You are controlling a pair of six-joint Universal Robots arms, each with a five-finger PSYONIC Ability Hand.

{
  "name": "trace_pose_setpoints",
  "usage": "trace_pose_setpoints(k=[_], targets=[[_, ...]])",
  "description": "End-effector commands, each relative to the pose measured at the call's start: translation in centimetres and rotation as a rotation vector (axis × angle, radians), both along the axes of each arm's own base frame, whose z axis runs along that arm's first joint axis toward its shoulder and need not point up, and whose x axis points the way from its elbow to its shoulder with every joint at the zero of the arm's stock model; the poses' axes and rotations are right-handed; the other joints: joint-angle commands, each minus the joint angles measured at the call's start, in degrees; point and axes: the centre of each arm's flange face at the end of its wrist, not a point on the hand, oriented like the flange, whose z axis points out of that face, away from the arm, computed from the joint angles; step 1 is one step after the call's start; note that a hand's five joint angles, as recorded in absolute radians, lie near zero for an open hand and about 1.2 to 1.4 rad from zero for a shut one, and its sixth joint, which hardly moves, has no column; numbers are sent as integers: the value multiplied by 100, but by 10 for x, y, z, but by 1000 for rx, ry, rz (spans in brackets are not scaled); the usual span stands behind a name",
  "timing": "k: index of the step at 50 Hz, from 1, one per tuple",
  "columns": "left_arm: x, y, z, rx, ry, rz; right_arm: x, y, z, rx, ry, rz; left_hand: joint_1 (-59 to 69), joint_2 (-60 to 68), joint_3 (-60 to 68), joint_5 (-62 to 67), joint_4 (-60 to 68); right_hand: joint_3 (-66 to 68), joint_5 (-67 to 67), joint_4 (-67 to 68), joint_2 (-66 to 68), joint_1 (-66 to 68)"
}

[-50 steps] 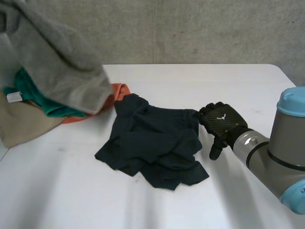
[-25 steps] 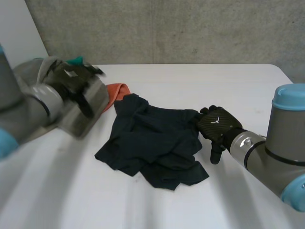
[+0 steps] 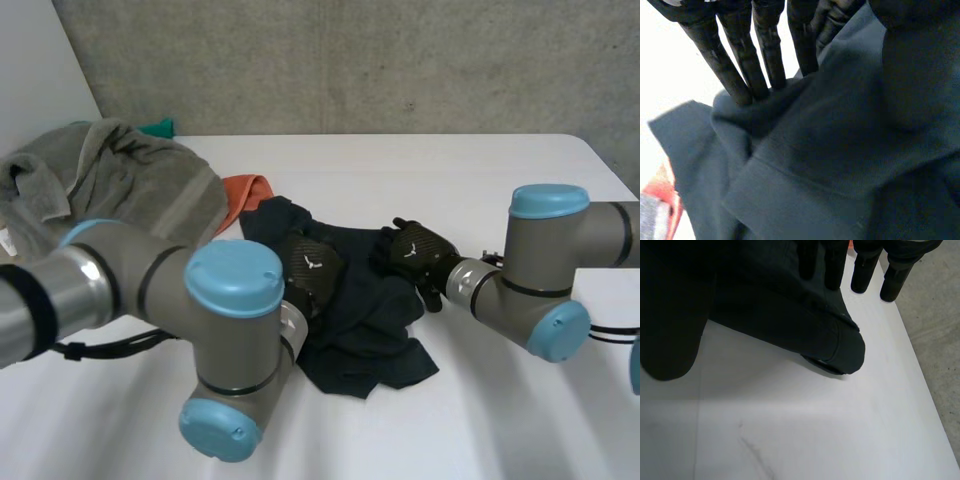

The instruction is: Fold the laundry.

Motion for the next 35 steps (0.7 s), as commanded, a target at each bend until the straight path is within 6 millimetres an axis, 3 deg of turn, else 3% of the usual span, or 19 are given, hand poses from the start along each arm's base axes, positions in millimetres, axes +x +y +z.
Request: trace_pose_setpoints(k=[1,2,5,9,13,14,16,17,20,22,28,31,33,34,35], targets=[[-4,3,1,39,-4,8,6,-4,0,-34,-54,-26,4235,4409,4482,4497,4461,4514,4455,4518,4486,4491],[-5,4,8,28,11,11,6,-3,7,-44,-76,-36,4240,4414,4488,4503,4466,6527,6468,6530,6499,6503],[-3,3,23,0,41,30,5,-1,23,-54,-123,-58,4240,4414,4488,4503,4466,6547,6488,6551,6519,6524],[6,-5,73,-74,148,77,2,3,48,-49,-223,-97,4240,4414,4488,4503,4466,6547,6488,6551,6519,6524],[13,-6,111,-120,235,67,-5,1,62,-46,-285,-144,4240,4414,4488,4503,4466,6547,6488,6551,6519,6524],[14,-6,116,-124,246,61,-7,0,63,-40,-294,-153,4240,4414,4488,4503,4466,5962,5903,5966,5934,5939],[14,-6,121,-123,258,42,-9,0,64,-22,-306,-171,4240,4414,4488,4503,4466,3093,3034,3097,3065,3070],[14,-5,121,-114,259,24,-11,1,61,12,-314,-183,4240,4414,4488,4503,4466,2264,2205,2267,2236,2240],[14,-4,118,-90,252,7,-12,3,55,59,-314,-192,4240,4414,4488,4503,4466,1754,1695,1757,1726,1730],[14,-3,113,-63,238,-1,-10,6,44,104,-301,-197,4240,4414,4488,4503,4466,192,133,195,164,168],[19,-3,111,-13,230,16,-2,8,20,160,-290,-187,4240,4414,4488,4503,4466,-453,-512,-449,-481,-476],[21,-1,113,5,240,18,7,6,15,149,-301,-181,4240,4414,4488,4503,4466,-286,-344,-282,-314,-309],[22,2,117,15,255,17,12,4,14,142,-320,-184,4240,4414,4488,4503,4466,836,777,840,808,813],[23,3,118,16,261,17,14,4,14,139,-330,-184,4240,4414,4488,4503,4466,1742,1683,1745,1714,1718],[25,4,122,17,270,18,16,2,17,131,-350,-188,4240,4414,4488,4503,4466,4565,4506,4569,4537,4542]])
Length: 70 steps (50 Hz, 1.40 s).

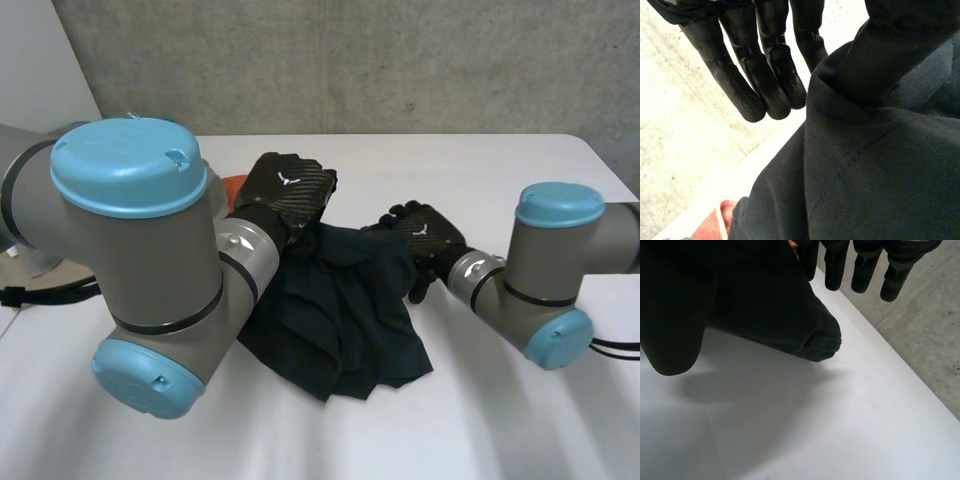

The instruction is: Fold the laundry.

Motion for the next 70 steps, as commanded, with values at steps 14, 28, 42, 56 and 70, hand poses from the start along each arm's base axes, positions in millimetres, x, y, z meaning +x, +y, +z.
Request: trace_pose_setpoints(k=[14,28,42,56,70], targets=[[39,-27,66,-81,137,57,-49,25,154,-173,-30,-130,1605,1177,1239,1278,1163,6733,6690,6721,6743,6677],[30,-150,-20,-39,14,171,-2,43,99,49,77,-149,1605,1177,1239,1278,1163,6733,6690,6721,6743,6677],[29,-164,42,-229,129,305,37,-34,66,-386,-87,-293,-5395,-5823,-5761,-5722,-5837,-267,-310,-279,-257,-323],[37,16,5,-4,-165,34,-54,46,98,-36,70,-251,-3929,-4357,-4295,-4256,-4371,1126,1083,1114,1136,1070],[31,65,-87,96,-309,-74,-65,46,16,107,70,-91,-5395,-5823,-5761,-5722,-5837,1063,1020,1051,1074,1007]])
